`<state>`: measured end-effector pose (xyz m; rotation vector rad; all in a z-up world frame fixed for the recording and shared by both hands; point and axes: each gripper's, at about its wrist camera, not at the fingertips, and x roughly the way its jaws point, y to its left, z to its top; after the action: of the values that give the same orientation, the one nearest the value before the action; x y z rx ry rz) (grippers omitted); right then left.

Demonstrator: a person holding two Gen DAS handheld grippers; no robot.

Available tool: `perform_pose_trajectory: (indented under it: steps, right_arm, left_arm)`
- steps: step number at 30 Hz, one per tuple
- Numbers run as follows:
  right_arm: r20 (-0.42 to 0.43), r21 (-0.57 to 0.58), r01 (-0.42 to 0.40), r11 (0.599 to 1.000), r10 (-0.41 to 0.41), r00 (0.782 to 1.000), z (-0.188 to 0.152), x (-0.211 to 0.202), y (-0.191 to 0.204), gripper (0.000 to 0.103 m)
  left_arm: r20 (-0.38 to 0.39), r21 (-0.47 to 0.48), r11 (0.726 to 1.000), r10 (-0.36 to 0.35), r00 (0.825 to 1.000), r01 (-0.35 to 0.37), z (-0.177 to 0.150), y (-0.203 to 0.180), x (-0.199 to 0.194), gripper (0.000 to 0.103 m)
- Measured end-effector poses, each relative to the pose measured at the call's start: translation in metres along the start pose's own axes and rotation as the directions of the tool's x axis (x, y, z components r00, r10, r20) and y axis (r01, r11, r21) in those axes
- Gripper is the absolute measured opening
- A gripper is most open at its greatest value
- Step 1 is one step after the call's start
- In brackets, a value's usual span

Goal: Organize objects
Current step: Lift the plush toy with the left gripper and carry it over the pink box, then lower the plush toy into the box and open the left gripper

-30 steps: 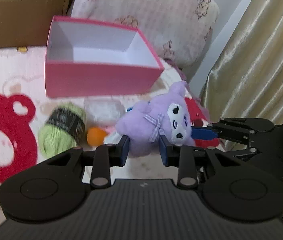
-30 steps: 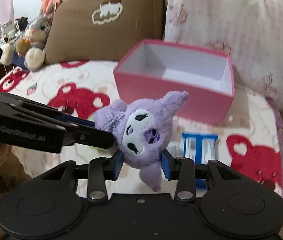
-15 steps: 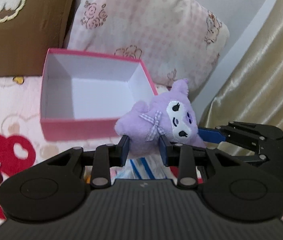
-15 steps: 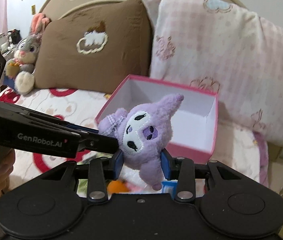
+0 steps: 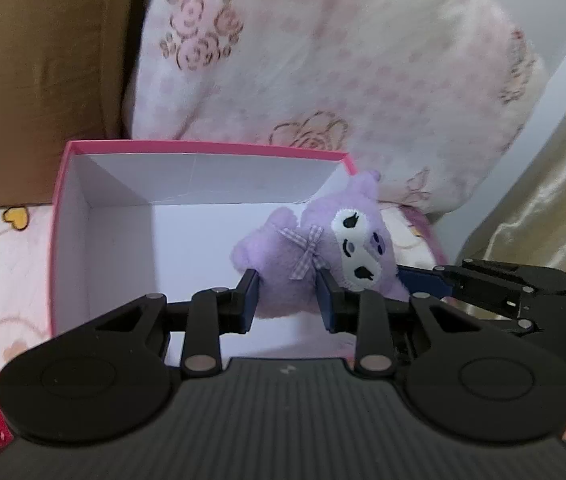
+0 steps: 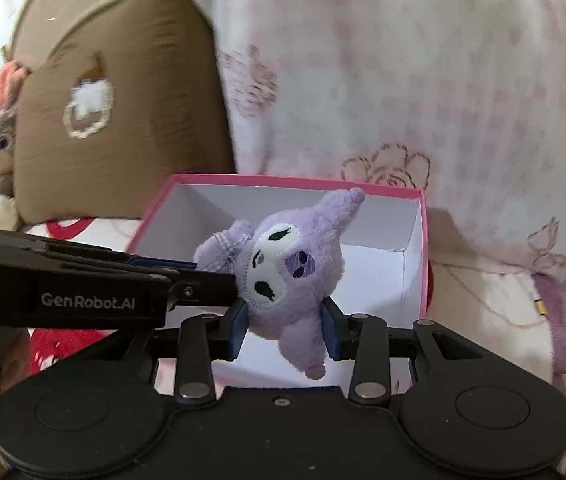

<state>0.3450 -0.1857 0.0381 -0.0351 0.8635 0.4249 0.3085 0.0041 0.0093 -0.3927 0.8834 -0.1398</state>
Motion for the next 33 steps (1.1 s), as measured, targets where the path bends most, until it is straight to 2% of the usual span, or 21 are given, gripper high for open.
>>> perform_pose_trajectory:
  steps: [2,4,7,10,16,21,25,29,33]
  right_arm:
    - [-0.011,0.025,0.006,1.000,-0.006,1.000,0.003,0.018,-0.009,0.043]
    - [-0.011,0.064,0.024,0.998,-0.023,1.000,0.005,0.039,-0.018,0.043]
    - [-0.022,0.077,0.077,0.994,-0.075,0.997,0.006,0.066,-0.023,0.042]
    - [-0.042,0.112,0.077,0.991,-0.073,0.996,0.008,0.089,-0.030,0.042]
    - [-0.068,0.055,0.109,0.993,-0.105,0.992,0.013,0.109,-0.027,0.042]
    - [-0.104,0.009,0.110,0.994,-0.108,0.989,0.020,0.116,-0.028,0.042]
    - [-0.149,-0.006,0.121,0.993,-0.121,0.982,0.023,0.123,-0.031,0.042]
    - [-0.165,-0.080,0.159,0.984,-0.170,0.972,0.024,0.130,-0.024,0.043]
    - [-0.167,-0.160,0.207,0.965,-0.233,0.958,0.022,0.134,-0.014,0.043]
  left_arm:
    - [-0.020,-0.010,1.000,-0.003,1.000,0.003,0.009,0.008,0.022,0.029]
    - [-0.001,-0.013,1.000,0.003,1.000,-0.003,0.014,0.015,0.042,0.029]
    - [-0.014,-0.017,1.000,0.016,1.000,-0.016,0.019,0.021,0.073,0.028]
    - [-0.020,-0.046,0.999,0.025,0.999,-0.026,0.022,0.031,0.090,0.028]
    - [-0.053,-0.143,0.990,-0.012,0.999,0.004,0.023,0.052,0.113,0.028]
    - [-0.049,-0.133,0.991,-0.003,0.999,-0.003,0.023,0.051,0.120,0.028]
    - [-0.079,-0.155,0.988,-0.005,0.997,-0.008,0.022,0.050,0.132,0.028]
    - [-0.110,-0.198,0.980,-0.001,0.994,-0.021,0.024,0.050,0.139,0.028]
    - [-0.133,-0.279,0.960,-0.027,0.991,-0.011,0.023,0.053,0.146,0.028]
